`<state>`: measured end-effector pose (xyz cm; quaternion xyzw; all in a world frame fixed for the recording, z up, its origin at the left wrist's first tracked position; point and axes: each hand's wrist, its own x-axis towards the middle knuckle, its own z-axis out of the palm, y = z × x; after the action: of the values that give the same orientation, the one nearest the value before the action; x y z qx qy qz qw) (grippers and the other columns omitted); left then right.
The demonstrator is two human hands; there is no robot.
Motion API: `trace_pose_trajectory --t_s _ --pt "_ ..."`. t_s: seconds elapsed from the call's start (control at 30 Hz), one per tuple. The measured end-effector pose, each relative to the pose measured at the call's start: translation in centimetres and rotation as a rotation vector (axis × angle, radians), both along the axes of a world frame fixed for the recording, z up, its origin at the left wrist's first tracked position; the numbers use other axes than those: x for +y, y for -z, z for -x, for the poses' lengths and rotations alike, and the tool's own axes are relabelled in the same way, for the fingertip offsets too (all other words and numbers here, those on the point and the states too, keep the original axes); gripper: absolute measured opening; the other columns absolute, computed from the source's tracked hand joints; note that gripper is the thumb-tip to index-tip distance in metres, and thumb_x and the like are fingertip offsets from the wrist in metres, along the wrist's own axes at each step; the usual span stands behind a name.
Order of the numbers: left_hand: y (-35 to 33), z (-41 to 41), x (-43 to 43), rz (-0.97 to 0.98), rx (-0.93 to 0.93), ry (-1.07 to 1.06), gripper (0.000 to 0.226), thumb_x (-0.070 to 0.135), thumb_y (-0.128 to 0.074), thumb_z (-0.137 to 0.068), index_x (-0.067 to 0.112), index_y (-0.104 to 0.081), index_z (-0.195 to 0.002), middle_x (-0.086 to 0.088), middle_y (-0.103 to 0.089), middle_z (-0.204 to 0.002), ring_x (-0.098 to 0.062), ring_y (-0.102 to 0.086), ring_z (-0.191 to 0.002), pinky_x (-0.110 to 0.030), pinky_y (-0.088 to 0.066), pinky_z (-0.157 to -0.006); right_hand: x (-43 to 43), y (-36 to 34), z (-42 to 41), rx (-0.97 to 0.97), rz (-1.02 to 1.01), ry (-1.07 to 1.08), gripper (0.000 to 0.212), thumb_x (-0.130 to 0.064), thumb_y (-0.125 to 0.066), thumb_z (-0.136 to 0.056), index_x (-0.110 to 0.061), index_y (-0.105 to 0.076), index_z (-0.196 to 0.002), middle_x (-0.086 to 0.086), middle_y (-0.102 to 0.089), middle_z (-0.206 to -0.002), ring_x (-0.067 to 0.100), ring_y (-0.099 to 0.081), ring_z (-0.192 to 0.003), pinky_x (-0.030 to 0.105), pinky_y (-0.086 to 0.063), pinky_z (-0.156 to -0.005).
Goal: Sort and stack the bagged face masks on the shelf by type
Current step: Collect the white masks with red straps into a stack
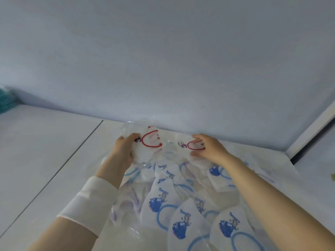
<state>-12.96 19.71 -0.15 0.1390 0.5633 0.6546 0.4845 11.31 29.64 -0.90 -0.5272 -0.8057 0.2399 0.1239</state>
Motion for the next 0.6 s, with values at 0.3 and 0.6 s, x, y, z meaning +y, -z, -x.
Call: trace_pose_trajectory --t_s 0.3,0.6 --pt "-0.7 -0.4 0.1 -0.025 -0.024 0.069 0.034 0.005 -0.054 -0.091 -0.005 -0.051 -0.123 -0.013 -0.063 -0.09 -0.026 -0.061 -0.079 -0.039 -0.053 -0.069 -0.8 -0.3 0.4 -0.01 -0.022 0.042 0.085 -0.037 -0.082 -0.066 -0.021 -0.041 -0.139 -0.008 -0.049 -0.139 0.014 -0.047 -0.126 0.029 -0.037 -0.105" --pt "-0.6 -0.6 0.6 -0.046 -0.04 0.091 0.034 0.005 -0.053 -0.091 -0.004 -0.05 -0.124 -0.013 -0.063 -0.09 -0.026 -0.061 -0.079 -0.039 -0.053 -0.072 -0.7 -1.4 -0.3 -0.073 -0.08 0.191 0.084 -0.049 -0.071 -0.075 -0.019 -0.032 -0.143 0.008 -0.039 -0.145 0.024 -0.033 -0.136 0.035 -0.032 -0.108"
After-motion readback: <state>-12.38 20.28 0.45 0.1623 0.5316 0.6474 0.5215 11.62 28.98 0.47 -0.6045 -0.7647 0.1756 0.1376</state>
